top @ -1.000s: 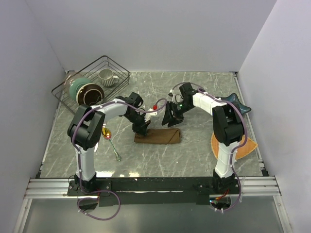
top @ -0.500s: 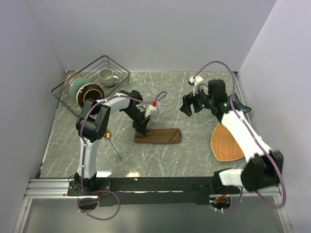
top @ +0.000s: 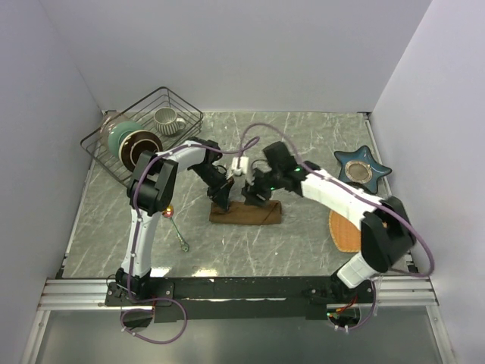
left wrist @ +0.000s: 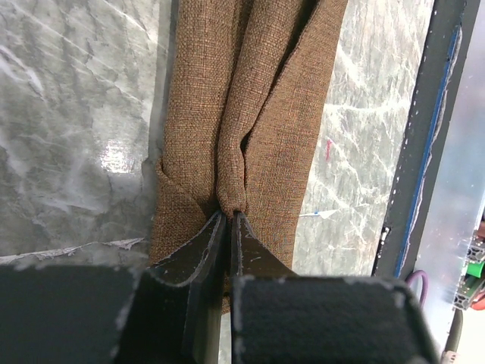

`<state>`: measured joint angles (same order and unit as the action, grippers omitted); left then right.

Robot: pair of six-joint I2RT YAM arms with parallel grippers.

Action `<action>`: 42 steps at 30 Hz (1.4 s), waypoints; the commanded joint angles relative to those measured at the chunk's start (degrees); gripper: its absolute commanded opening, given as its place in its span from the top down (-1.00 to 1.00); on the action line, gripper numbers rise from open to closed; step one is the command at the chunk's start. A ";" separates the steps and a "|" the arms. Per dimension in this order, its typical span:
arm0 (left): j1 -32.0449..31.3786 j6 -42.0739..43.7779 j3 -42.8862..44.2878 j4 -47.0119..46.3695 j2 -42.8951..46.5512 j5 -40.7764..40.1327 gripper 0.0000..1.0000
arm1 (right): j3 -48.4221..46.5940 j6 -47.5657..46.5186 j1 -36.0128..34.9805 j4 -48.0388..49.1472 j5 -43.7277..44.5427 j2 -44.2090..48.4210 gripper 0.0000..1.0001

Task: Fold the napkin into a case and place the utensils inside
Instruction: Stuff the top corner of the smaller-rectangle-folded napkin into the folded napkin.

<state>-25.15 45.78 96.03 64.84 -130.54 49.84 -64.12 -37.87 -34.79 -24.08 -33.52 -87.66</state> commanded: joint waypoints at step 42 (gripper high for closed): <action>-0.08 3.18 1.62 -2.09 -4.55 -5.64 0.75 | -1.36 -16.36 -9.60 8.17 9.44 -19.13 0.24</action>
<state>-24.93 45.32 98.00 67.00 -132.18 50.30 -62.85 -52.34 -44.01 -12.38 -24.77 -104.95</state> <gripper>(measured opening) 0.124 0.418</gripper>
